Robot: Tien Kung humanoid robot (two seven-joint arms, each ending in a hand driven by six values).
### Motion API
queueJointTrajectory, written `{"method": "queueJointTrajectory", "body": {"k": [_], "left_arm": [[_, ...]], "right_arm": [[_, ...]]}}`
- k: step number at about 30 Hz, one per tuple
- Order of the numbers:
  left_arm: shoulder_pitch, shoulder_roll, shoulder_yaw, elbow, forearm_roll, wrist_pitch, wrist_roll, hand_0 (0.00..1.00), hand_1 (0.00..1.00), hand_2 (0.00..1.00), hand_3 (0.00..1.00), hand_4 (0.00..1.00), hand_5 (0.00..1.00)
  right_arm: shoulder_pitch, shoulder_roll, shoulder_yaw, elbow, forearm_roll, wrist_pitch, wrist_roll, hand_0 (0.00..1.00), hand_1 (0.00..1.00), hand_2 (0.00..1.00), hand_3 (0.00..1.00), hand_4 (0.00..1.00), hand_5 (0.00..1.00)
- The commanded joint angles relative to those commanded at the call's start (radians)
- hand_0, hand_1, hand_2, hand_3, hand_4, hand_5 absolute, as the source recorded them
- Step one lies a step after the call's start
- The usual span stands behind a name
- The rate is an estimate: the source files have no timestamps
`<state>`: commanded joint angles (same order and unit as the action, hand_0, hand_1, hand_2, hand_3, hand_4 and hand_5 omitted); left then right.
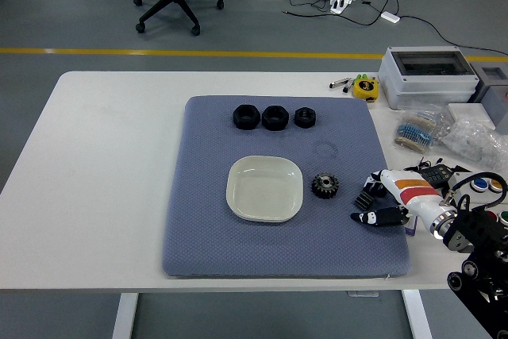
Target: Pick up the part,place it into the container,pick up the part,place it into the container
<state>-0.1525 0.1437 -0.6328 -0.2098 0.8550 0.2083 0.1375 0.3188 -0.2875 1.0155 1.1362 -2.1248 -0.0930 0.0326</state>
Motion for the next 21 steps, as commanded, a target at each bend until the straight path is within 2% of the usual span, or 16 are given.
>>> {"method": "queueJointTrajectory", "body": {"k": [11, 12, 17, 18, 21], "left_arm": [[-0.005, 0.000, 0.001, 0.000, 0.003, -0.002, 0.000, 0.673, 0.676, 0.678, 0.564, 0.633, 0.593], [-0.005, 0.000, 0.000, 0.000, 0.003, -0.002, 0.000, 0.673, 0.676, 0.678, 0.565, 0.634, 0.594], [-0.006, -0.001, 0.000, -0.001, 0.004, -0.002, 0.000, 0.673, 0.676, 0.678, 0.565, 0.634, 0.594], [-0.006, -0.001, -0.001, -0.001, 0.005, -0.002, 0.001, 0.673, 0.676, 0.679, 0.565, 0.634, 0.594], [-0.006, -0.002, -0.003, 0.000, 0.008, -0.002, 0.002, 0.673, 0.676, 0.679, 0.565, 0.634, 0.594]], "right_arm": [[0.012, 0.004, -0.005, -0.024, 0.017, -0.027, 0.002, 0.195, 0.390, 0.465, 0.493, 0.925, 0.439], [0.013, 0.004, -0.006, -0.028, 0.017, -0.029, 0.002, 0.161, 0.358, 0.444, 0.488, 0.893, 0.459], [0.022, 0.008, -0.015, -0.056, 0.020, -0.041, 0.004, 0.161, 0.358, 0.444, 0.488, 0.893, 0.459], [0.022, 0.008, -0.017, -0.058, 0.021, -0.042, 0.004, 0.126, 0.319, 0.425, 0.477, 0.847, 0.471], [0.023, 0.015, -0.020, -0.063, 0.024, -0.052, 0.002, 0.126, 0.319, 0.425, 0.477, 0.847, 0.471]]}}
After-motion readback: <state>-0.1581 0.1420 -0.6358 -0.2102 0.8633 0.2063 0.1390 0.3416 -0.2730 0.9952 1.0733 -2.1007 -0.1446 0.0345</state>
